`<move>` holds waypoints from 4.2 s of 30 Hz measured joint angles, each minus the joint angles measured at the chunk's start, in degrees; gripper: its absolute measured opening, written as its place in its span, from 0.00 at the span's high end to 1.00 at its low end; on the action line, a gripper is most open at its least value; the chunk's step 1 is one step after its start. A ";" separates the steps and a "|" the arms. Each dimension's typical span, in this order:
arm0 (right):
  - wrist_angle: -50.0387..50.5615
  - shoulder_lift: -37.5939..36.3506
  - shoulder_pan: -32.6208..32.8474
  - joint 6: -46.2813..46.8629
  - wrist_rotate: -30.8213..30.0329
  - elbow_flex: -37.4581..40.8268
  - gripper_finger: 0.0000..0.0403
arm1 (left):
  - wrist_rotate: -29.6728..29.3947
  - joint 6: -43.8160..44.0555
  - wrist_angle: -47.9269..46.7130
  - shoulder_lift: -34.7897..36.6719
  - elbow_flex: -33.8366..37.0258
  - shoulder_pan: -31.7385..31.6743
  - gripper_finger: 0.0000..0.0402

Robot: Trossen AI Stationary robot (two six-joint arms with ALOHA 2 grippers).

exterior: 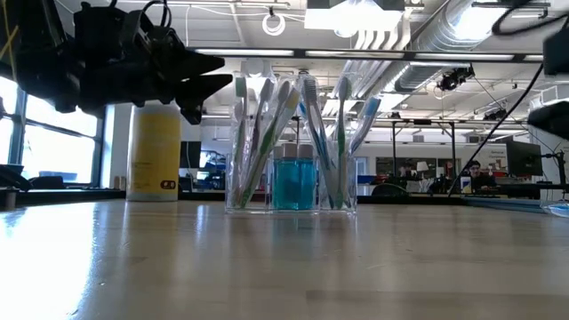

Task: Pick & Place toothbrushing station
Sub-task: Put the blue toothbrush into the transparent organizer

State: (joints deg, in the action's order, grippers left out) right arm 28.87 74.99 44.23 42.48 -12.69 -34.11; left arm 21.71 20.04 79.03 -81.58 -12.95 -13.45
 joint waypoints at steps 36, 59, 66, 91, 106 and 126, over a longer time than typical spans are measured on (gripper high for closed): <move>-6.15 10.68 -5.93 -6.95 -2.53 -2.35 0.99 | 1.16 5.96 -10.24 0.00 -0.02 -0.02 0.64; -17.76 -11.38 -6.47 -37.61 -31.35 -6.57 0.99 | 1.43 5.94 -10.17 0.00 -0.02 -0.02 0.64; -58.79 -14.31 -15.19 -57.54 -11.71 7.24 0.99 | 3.39 5.85 -10.14 0.00 -0.02 -0.02 0.64; -114.56 9.85 -50.73 -51.21 25.95 15.57 0.99 | 3.37 5.98 -9.62 0.00 -0.04 -0.02 0.64; -114.82 20.20 -52.63 -46.77 25.70 13.01 0.99 | 3.37 5.48 -10.10 -0.02 -0.04 -0.02 0.64; -108.06 21.25 -48.84 -45.98 14.04 12.96 0.99 | 3.37 5.33 -10.15 -0.01 -0.04 -0.02 0.64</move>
State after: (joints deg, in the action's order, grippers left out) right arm -79.19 96.25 -4.61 -3.51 1.35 -21.15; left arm 25.08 25.36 68.88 -81.60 -12.99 -13.47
